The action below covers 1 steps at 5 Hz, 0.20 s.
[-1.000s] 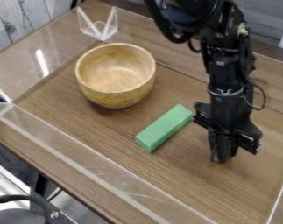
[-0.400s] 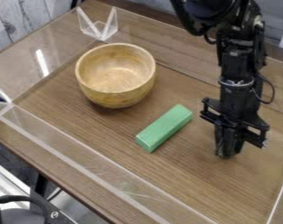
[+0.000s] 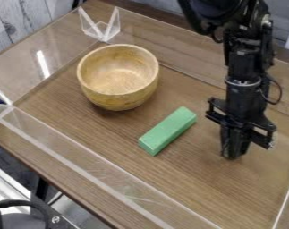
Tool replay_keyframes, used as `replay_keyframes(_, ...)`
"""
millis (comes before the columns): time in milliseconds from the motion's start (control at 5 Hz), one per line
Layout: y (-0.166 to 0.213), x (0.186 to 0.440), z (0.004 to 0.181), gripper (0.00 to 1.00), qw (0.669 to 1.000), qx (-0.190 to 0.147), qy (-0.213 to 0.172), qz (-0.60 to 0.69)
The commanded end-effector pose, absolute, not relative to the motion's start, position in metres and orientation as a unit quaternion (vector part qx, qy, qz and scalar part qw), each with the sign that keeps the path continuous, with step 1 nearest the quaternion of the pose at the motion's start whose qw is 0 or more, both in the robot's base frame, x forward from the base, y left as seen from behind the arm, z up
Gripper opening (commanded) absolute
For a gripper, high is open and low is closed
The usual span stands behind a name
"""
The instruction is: Remove the green block from inside the brown bowl and put it on the table
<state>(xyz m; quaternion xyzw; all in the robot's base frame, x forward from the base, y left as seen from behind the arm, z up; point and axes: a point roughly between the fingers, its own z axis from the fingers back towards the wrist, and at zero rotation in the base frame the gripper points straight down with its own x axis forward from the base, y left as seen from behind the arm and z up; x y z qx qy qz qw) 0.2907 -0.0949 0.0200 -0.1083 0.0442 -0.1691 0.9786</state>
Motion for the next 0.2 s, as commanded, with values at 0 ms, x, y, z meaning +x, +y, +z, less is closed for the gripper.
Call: replay_keyframes(0,-0.0930,0.3011,0.0254,0.00,0.979,-0.112,0.031,-0.168)
